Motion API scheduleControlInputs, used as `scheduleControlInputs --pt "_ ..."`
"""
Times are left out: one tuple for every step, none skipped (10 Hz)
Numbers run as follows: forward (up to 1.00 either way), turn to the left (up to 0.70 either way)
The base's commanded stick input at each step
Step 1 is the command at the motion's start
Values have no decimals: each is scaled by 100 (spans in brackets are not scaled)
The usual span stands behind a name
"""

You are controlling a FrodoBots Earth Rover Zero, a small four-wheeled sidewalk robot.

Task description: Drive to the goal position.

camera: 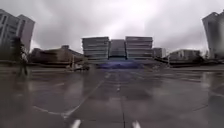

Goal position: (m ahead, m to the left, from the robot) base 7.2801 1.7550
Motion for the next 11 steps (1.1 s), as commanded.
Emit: scheduleControlInputs --pt "100 0" --pt "100 0" --pt "100 0" --pt "100 0" --pt "100 0" --pt "100 0" --pt "100 0" --pt "100 0" --pt "100 0" --pt "100 0" --pt "100 0"
